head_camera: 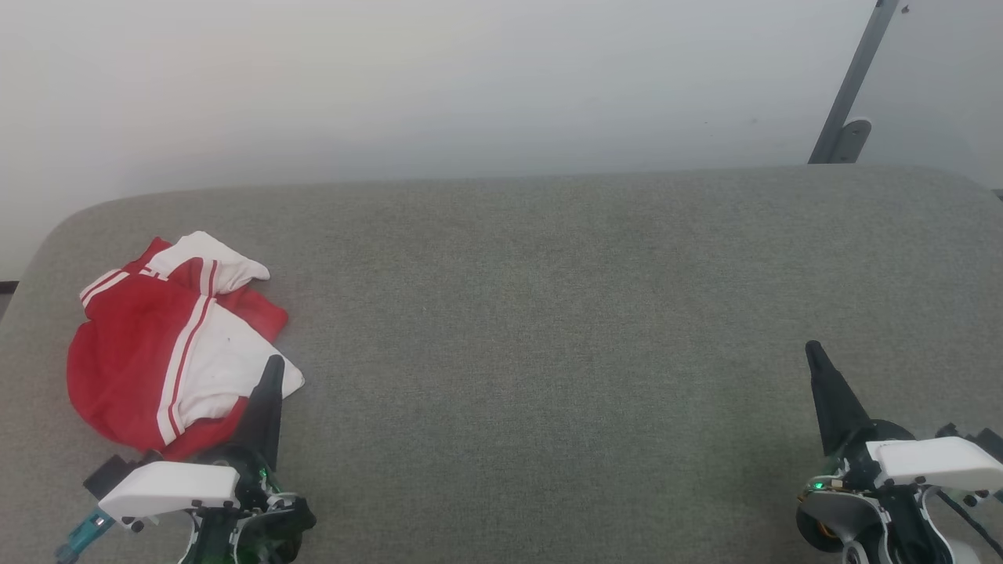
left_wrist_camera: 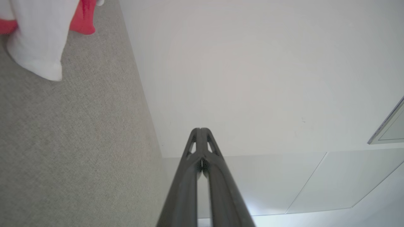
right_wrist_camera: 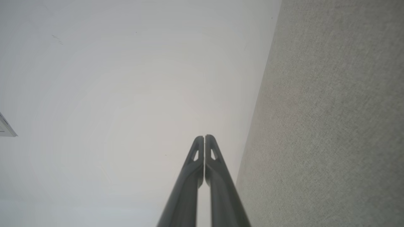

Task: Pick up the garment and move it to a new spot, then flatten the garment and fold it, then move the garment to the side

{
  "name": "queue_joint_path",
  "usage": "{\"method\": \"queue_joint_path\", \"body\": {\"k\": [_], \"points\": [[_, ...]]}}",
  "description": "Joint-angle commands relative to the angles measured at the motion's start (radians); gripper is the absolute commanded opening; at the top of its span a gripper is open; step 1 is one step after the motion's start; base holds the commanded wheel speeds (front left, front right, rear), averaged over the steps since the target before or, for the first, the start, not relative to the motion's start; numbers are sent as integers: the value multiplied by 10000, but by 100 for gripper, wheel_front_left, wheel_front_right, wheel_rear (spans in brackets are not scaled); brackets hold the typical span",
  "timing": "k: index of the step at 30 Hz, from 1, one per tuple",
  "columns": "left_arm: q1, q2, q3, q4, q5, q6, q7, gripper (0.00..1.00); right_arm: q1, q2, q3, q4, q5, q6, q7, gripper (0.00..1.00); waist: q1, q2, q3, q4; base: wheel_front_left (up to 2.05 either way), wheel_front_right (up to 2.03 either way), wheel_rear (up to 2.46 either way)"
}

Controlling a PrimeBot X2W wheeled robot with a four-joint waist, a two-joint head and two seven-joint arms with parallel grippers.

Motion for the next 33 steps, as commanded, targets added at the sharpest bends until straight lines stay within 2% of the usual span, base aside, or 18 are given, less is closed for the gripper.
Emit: {"method": "queue_joint_path", "body": {"k": [1, 33], "points": [[-110, -25, 15, -9, 17, -31, 15, 0, -53, 21, 0, 32, 42, 4, 10, 0, 0, 0, 0, 0, 0, 0, 0], [-110, -25, 15, -9, 19, -31, 14, 0, -53, 21, 3, 32, 42, 4, 8, 0, 0, 0, 0, 0, 0, 0, 0]]}}
